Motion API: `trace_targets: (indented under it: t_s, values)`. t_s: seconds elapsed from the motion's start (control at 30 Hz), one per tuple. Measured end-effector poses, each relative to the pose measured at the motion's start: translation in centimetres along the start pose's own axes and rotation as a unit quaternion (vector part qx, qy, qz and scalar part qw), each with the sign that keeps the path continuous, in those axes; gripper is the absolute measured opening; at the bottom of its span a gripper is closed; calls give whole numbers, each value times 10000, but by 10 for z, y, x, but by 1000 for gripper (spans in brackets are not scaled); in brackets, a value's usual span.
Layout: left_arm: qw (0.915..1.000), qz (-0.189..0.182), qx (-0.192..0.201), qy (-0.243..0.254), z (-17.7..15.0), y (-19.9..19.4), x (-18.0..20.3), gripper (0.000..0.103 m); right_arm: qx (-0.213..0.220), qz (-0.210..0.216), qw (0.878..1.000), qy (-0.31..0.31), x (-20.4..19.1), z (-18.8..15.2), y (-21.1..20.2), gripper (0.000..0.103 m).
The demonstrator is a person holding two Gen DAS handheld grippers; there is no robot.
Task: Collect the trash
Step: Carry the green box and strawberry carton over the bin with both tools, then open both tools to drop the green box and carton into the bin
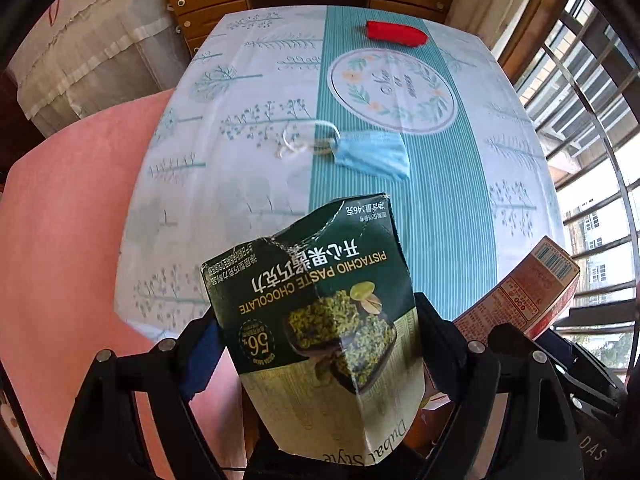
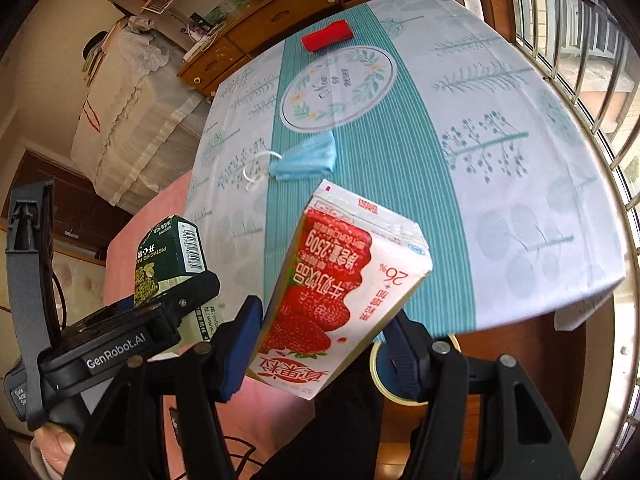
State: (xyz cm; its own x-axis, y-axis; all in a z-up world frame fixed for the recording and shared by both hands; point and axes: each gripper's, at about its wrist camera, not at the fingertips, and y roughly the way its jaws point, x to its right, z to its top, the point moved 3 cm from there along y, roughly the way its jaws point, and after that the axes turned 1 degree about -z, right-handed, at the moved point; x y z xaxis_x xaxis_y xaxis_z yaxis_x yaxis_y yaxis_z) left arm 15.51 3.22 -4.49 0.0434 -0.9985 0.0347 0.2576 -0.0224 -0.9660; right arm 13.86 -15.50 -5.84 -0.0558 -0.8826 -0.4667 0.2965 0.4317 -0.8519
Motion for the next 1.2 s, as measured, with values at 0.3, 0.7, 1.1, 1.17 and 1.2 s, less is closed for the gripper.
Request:
trace_targets:
  t_s: [0.3,0.7,1.1,1.17,1.2]
  values:
    - [9976,-327,-565,241,-109,12,21,79,-606,-142,9974,355,47,-101,4,61]
    - [9912,-1010,-802,300,-194,117,17,71,-1040,-817,9852,1091,102,-190,111,61]
    - [9885,-952,-974,658,-227,273,25,69,-887,-1500,9697,1709,177,-237,235,61]
    - [9861,-1122,-1053,622,-228,292,26,71,-947,-1534,9680,1745,186,-242,251,61]
    - [9853,-1172,-1082,614,-226,301,27,73,-965,-1560,9673,1749,188,-241,259,61]
